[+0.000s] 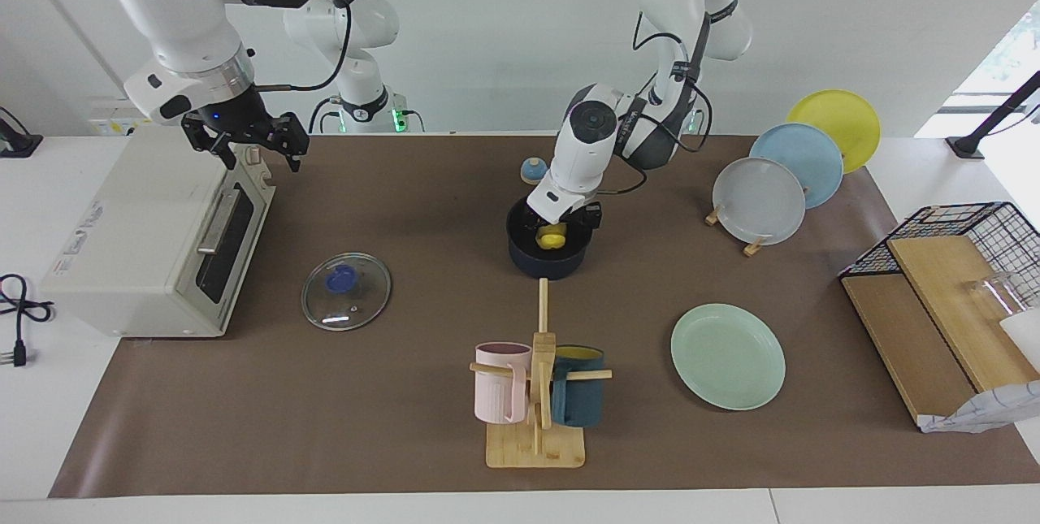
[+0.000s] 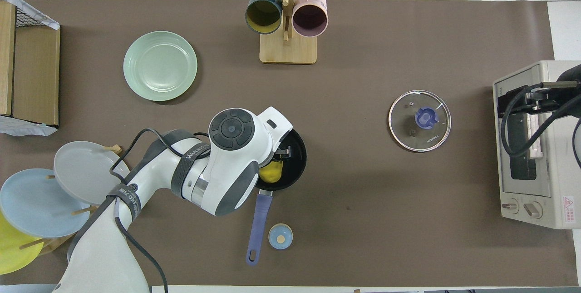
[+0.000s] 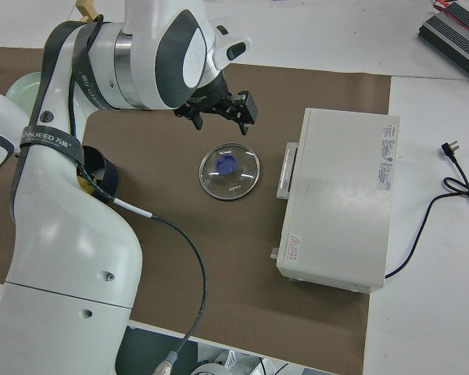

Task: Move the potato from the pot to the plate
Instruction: 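Carry the potato with the left gripper over the green plate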

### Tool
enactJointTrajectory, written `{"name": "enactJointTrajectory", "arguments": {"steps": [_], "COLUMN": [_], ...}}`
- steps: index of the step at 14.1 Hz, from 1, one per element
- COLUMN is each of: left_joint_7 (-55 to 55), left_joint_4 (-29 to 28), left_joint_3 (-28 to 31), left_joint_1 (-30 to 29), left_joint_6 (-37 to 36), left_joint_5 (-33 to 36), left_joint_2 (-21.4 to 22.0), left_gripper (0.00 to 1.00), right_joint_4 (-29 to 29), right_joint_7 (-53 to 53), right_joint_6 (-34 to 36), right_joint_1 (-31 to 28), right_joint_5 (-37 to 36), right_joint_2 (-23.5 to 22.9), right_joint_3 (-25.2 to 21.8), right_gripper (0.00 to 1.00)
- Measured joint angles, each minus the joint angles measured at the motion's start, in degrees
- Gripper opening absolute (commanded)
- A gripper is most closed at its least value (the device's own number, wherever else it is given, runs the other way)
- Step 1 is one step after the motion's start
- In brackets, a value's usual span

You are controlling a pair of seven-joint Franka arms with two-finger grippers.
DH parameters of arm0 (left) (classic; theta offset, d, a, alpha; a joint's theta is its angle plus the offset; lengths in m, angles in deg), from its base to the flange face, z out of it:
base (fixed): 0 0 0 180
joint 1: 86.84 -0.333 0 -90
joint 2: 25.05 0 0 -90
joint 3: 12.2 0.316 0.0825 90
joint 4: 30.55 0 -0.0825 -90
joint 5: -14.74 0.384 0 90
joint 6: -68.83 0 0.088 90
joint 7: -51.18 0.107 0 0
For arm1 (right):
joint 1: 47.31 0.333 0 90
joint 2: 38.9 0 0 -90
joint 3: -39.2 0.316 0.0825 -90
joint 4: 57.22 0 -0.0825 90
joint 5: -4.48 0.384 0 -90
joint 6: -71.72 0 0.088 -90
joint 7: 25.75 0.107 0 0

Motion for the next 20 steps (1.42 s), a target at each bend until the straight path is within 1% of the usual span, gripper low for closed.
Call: {"name": "enactJointTrajectory", "arguments": {"steps": [3, 4, 5, 7, 10, 11, 12, 17, 18, 20], "left_joint_7": [0.0, 0.01, 0.01, 0.01, 0.01, 0.02, 0.02, -1.25, -1.64, -2.07], "left_joint_4": [-0.1, -0.1, -0.12, -0.13, -0.15, -0.16, -0.17, 0.1, 0.9, 3.92], "left_joint_3": [-0.16, -0.15, -0.16, -0.18, -0.18, -0.18, -0.18, 0.09, 0.26, 0.52], "left_joint_1": [0.28, 0.53, 0.82, 1.35, 1.56, 1.56, 1.56, 1.47, 1.35, 0.44], "left_joint_6": [-0.23, -0.3, -0.39, -0.44, -0.45, -0.47, -0.48, -1.02, -2.34, -7.17], "left_joint_5": [0.05, 0.09, 0.16, 0.35, 0.88, 0.96, 0.98, 1.0, 1.0, 1.0], "left_joint_2": [0.02, 0.02, 0.02, 0.02, 0.06, 0.08, 0.09, 0.25, 0.68, 2.37], "left_gripper": [1.0, 0.92, 0.82, 0.56, 0.2, 0.09, 0.0, 0.0, 0.0, 0.0], "right_joint_4": [0.0, 0.0, 0.0, 0.0, 0.0, 0.0, 0.0, 0.0, 0.0, 0.0], "right_joint_7": [0.0, 0.0, 0.0, 0.0, 0.0, 0.0, 0.0, 0.0, 0.0, 0.0], "right_joint_6": [0.0, 0.0, 0.0, 0.0, 0.0, 0.0, 0.0, 0.0, 0.0, 0.0], "right_joint_1": [-0.06, -0.06, -0.05, -0.06, -0.06, -0.06, -0.07, -0.07, -0.07, -0.07], "right_joint_5": [0.02, 0.02, 0.02, 0.02, 0.02, 0.02, 0.02, 0.02, 0.02, 0.02], "right_joint_2": [0.0, 0.0, 0.0, 0.0, 0.0, 0.0, 0.0, 0.0, 0.0, 0.0], "right_joint_3": [0.13, 0.21, 0.26, 0.26, 0.25, 0.25, 0.25, 0.25, 0.25, 0.24], "right_gripper": [1.0, 1.0, 1.0, 1.0, 1.0, 1.0, 1.0, 1.0, 1.0, 1.0]}}
